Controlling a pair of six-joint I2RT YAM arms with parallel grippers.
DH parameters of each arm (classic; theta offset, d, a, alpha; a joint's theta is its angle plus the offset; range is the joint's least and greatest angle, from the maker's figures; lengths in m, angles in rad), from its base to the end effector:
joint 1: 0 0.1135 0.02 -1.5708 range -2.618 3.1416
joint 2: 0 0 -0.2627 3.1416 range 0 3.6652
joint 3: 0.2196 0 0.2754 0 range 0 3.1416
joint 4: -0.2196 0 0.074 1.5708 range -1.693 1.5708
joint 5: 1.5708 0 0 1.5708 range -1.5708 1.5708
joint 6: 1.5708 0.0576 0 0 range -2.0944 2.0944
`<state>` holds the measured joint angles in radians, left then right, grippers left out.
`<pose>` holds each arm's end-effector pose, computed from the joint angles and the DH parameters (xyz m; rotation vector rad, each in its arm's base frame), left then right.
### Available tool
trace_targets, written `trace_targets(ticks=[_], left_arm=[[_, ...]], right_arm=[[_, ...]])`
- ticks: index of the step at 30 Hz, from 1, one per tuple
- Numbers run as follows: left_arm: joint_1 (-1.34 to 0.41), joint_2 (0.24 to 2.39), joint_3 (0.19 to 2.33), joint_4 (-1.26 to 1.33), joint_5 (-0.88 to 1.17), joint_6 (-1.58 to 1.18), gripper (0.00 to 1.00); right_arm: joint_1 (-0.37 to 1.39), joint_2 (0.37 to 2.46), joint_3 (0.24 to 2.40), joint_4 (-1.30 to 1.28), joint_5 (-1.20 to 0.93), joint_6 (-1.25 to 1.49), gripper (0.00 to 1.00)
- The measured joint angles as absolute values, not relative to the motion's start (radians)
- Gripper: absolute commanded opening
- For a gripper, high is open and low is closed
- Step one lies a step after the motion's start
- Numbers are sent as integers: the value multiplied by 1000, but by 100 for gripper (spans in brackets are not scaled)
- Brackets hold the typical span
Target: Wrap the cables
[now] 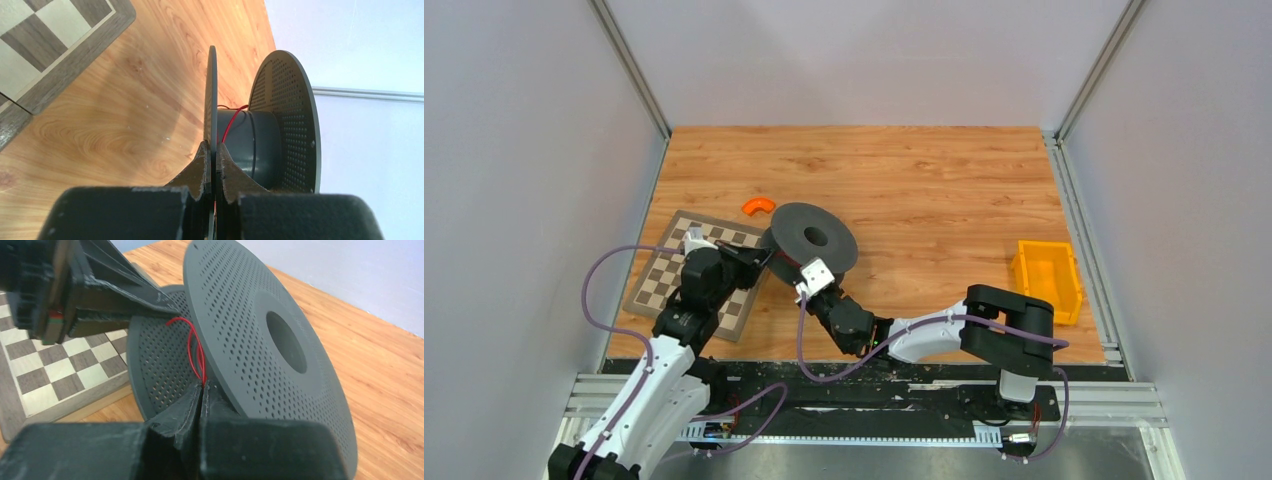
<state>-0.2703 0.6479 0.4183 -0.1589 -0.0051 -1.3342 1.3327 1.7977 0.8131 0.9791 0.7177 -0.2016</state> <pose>0.2003 -0.0552 0.2194 -1.0740 1.8178 -1.0151 0.1300 0.3751 0.1781 -0.6315 1.4526 0.3209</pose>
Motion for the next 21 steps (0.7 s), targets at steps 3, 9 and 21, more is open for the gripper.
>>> trace_targets(ticks=[3, 9, 21], left_arm=[[-270, 631, 416, -147, -16, -1319, 0], [-270, 617, 399, -114, -32, -1306, 0], [-268, 617, 387, -86, -40, -1274, 0]], right_arm=[[1332, 1798, 822, 942, 743, -178, 0], [1329, 1800, 849, 881, 769, -142, 0], [1312, 1806, 850, 863, 712, -105, 0]])
